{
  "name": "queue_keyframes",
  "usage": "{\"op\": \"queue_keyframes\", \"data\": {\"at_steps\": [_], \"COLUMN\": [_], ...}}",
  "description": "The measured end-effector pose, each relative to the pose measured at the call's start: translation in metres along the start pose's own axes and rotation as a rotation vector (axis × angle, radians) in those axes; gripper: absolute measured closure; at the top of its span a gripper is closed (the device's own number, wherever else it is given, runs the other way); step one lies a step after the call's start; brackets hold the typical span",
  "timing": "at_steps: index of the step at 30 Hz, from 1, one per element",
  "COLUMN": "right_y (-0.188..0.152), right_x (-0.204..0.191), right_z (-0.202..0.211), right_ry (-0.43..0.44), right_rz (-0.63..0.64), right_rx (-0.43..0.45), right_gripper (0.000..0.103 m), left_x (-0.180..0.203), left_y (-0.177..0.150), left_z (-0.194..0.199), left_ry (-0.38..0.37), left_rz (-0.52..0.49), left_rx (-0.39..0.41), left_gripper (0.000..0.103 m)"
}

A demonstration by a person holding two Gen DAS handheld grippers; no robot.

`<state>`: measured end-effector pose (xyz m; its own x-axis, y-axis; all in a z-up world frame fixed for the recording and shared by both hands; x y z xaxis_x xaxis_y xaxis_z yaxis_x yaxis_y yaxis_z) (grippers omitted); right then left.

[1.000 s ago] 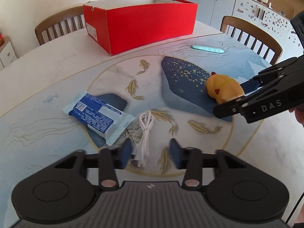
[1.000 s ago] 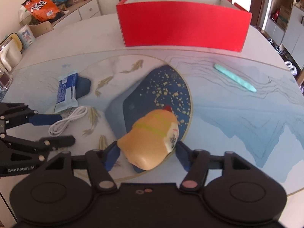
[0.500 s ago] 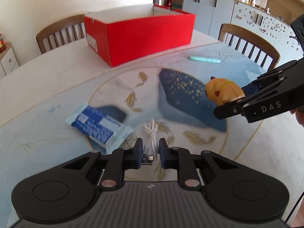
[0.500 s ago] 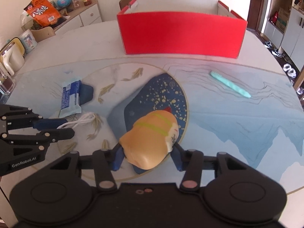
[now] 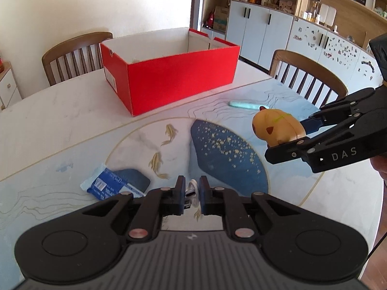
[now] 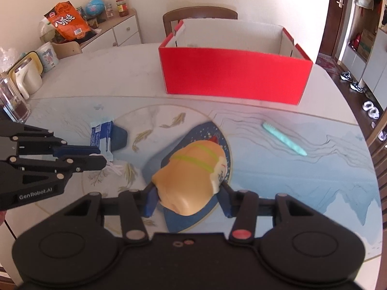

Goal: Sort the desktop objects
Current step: 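Lift and carry the toy chick and white cable over the shoebox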

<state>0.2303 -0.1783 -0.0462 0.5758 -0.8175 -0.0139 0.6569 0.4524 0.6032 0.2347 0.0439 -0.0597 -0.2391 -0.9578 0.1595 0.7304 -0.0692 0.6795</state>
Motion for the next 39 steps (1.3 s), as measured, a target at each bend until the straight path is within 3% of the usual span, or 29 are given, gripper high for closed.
{"op": "queue_keyframes", "data": {"at_steps": [16, 31, 39], "right_y": [0.043, 0.105, 0.140], "right_x": [0.031, 0.089, 0.115], "right_z": [0.024, 0.021, 0.010], "right_ry": [0.017, -0.005, -0.011], "right_rz": [0.077, 0.141, 0.150], "right_rx": [0.052, 0.156, 0.192], "right_gripper": [0.054, 0.054, 0.054], "left_x": [0.016, 0.019, 0.017], "left_y": [0.066, 0.170, 0.225], "left_z": [0.009, -0.007, -0.027], "left_ry": [-0.020, 0.024, 0.046], "left_rz": [-0.004, -0.001, 0.007], "left_rx": [0.091, 0.246, 0.283], "left_gripper": [0.092, 0.092, 0.092]}}
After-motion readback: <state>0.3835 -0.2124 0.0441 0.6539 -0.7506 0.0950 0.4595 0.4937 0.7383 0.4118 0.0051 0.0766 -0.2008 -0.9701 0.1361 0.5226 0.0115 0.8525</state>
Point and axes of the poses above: each gripper's, at about its wrist camera, not at the fingertips, and z roughly against the way its jaws point, x to its right, y to its top, the point moved 3 cm from there along -z, roughly the way its jaws point, and after that the axes turned 8 degrees about z, right-handed, at the moved point
